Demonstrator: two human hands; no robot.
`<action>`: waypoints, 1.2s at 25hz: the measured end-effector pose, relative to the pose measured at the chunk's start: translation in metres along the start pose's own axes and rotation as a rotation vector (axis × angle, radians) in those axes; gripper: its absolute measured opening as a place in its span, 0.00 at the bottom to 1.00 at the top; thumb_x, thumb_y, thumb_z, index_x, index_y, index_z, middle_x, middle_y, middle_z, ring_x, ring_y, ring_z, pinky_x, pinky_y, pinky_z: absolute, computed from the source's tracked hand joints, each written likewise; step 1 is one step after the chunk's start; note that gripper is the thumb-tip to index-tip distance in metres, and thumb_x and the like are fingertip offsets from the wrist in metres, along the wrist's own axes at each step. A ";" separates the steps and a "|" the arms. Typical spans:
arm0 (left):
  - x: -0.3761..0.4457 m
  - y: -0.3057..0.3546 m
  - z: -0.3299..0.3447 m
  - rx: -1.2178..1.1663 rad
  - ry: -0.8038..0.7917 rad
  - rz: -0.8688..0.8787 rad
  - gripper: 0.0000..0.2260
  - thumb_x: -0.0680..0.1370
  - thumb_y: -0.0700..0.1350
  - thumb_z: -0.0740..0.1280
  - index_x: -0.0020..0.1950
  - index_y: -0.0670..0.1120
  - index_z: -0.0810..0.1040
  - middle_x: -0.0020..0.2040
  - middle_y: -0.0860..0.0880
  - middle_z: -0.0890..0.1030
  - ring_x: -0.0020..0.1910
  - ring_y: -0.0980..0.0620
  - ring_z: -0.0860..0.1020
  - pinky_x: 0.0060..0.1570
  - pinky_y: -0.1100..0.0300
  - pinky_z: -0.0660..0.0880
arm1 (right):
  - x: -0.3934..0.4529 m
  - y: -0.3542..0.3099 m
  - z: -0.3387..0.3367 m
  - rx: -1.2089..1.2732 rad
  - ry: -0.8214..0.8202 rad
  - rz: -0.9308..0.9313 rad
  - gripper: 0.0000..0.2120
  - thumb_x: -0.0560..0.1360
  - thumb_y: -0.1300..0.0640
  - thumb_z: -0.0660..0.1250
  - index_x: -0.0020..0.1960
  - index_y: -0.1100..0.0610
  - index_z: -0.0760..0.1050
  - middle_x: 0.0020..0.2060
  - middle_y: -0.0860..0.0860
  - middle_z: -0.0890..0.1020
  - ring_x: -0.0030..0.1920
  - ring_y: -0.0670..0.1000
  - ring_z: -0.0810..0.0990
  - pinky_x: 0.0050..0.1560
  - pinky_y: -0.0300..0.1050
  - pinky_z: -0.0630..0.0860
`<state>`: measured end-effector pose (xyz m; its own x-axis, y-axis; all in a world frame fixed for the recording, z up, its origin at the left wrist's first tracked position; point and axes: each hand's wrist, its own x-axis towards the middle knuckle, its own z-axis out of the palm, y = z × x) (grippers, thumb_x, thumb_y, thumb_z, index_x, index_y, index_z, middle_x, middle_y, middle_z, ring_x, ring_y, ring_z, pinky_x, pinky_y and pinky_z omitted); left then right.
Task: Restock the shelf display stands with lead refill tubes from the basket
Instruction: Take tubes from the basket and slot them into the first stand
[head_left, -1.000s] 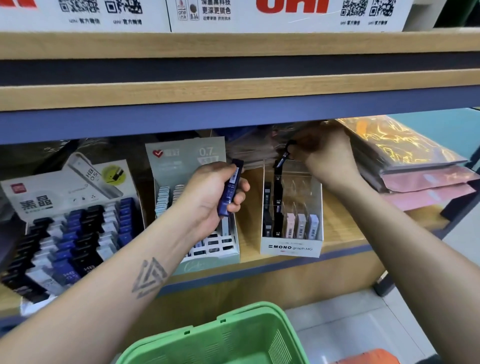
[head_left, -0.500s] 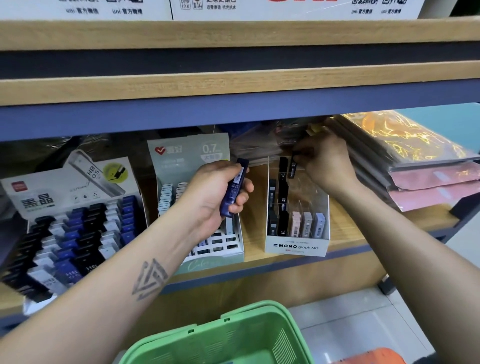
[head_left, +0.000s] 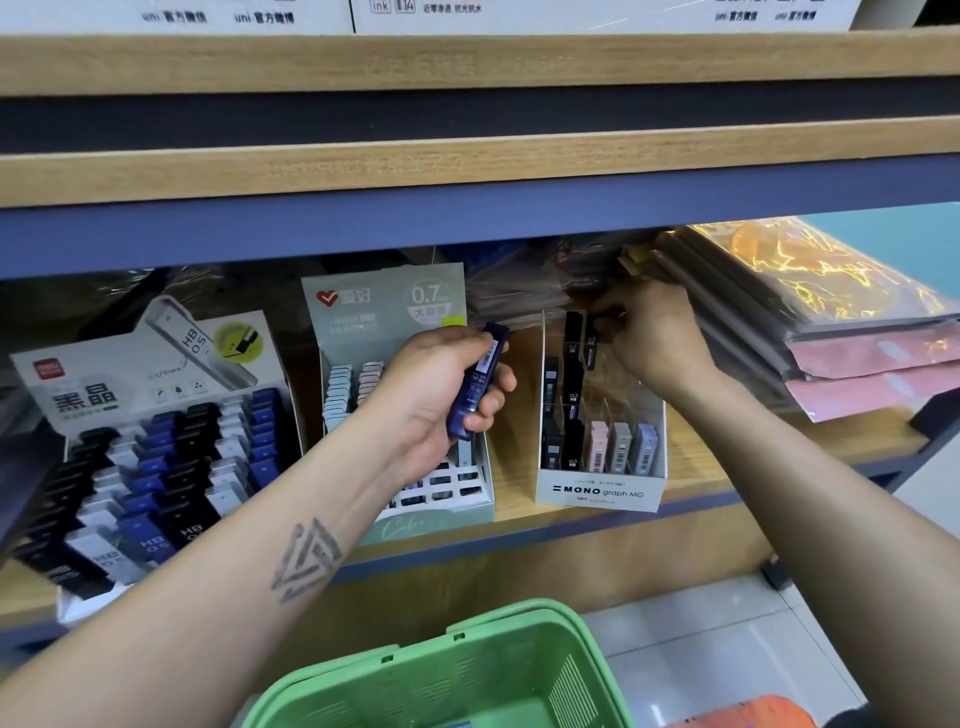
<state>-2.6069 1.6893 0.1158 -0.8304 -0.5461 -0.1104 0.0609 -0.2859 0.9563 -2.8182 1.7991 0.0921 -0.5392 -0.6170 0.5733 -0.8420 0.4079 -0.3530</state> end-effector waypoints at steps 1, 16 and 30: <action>-0.001 0.000 0.001 -0.004 -0.003 -0.005 0.06 0.84 0.38 0.59 0.56 0.37 0.73 0.34 0.40 0.76 0.25 0.50 0.68 0.22 0.64 0.60 | -0.001 0.001 0.001 -0.024 0.012 0.000 0.11 0.76 0.70 0.67 0.53 0.60 0.85 0.48 0.56 0.86 0.48 0.56 0.84 0.52 0.50 0.81; -0.018 0.011 -0.001 0.057 -0.053 -0.100 0.12 0.83 0.35 0.59 0.64 0.31 0.74 0.39 0.38 0.79 0.30 0.50 0.73 0.24 0.65 0.68 | -0.013 -0.075 -0.027 0.979 -0.399 0.175 0.08 0.75 0.65 0.73 0.53 0.58 0.84 0.47 0.56 0.87 0.45 0.51 0.85 0.47 0.42 0.81; -0.058 0.062 -0.073 0.246 0.042 0.043 0.09 0.83 0.37 0.58 0.51 0.36 0.76 0.35 0.39 0.80 0.26 0.49 0.77 0.23 0.62 0.71 | -0.032 -0.158 -0.012 0.442 -0.268 -0.303 0.14 0.73 0.59 0.77 0.57 0.56 0.80 0.43 0.48 0.85 0.43 0.44 0.82 0.48 0.46 0.79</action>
<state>-2.5146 1.6453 0.1613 -0.8059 -0.5874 -0.0740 -0.0449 -0.0639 0.9969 -2.6675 1.7622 0.1385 -0.2106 -0.8340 0.5100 -0.8548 -0.0960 -0.5100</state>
